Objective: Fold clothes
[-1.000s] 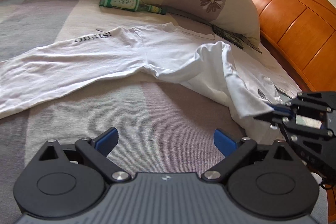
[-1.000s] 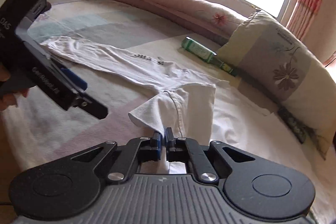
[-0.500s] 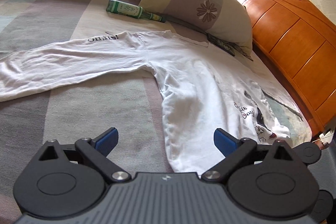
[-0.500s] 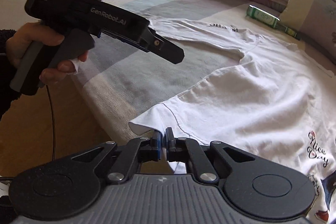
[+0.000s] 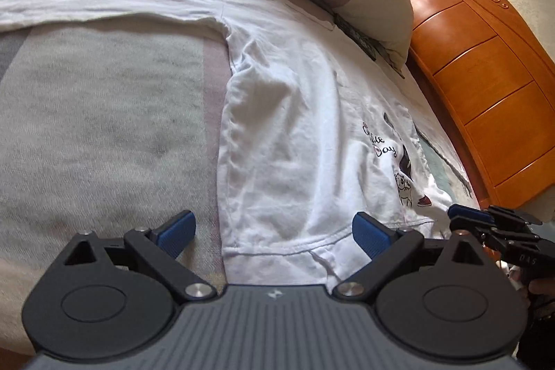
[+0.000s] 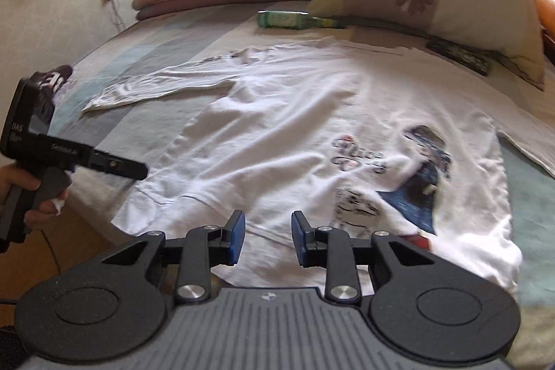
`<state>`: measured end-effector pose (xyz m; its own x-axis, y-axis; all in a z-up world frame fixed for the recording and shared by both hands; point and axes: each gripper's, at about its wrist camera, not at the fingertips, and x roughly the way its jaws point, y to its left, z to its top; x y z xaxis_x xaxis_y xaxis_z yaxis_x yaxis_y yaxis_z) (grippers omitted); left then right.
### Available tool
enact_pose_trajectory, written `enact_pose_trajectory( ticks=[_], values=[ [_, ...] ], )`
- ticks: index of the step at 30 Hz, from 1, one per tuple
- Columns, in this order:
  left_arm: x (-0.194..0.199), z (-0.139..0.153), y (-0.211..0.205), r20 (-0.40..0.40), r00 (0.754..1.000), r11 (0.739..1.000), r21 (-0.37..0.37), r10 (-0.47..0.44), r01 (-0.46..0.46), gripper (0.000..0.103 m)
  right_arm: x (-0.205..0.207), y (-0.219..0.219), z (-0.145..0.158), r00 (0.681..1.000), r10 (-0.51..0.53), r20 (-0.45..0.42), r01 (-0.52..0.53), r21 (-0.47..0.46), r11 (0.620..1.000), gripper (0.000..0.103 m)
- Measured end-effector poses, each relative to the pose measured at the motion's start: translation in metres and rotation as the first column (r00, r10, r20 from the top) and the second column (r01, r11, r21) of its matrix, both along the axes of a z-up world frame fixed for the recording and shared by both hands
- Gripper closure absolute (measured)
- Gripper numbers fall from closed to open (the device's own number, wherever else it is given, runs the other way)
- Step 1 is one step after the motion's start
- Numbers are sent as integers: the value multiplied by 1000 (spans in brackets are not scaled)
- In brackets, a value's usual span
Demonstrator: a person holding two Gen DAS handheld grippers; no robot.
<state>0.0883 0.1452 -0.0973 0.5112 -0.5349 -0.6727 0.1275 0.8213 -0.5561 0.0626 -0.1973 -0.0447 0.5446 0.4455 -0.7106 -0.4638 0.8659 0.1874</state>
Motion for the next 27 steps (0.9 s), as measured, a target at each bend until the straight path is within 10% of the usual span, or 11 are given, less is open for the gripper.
enact_pose_trajectory(
  ticks=[10, 22, 24, 25, 27],
  values=[
    [-13, -10, -10, -51, 997, 999, -12, 50, -50, 7, 27, -157, -42, 939, -312, -145, 332, 145, 932, 56],
    [-5, -5, -55, -32, 999, 967, 253, 1, 7, 3, 59, -175, -74, 958, -238, -160, 267, 196, 944, 44],
    [-4, -5, -56, -36, 999, 967, 255, 11, -2, 3, 66, -173, -76, 967, -204, -156, 234, 215, 948, 56],
    [-3, -5, -56, -39, 999, 967, 255, 19, -8, 3, 67, -170, -74, 971, -180, -159, 209, 197, 958, 86],
    [-2, -3, -58, -41, 999, 965, 262, 26, -15, 3, 64, -165, -68, 979, -159, -129, 177, 143, 974, 88]
  ],
)
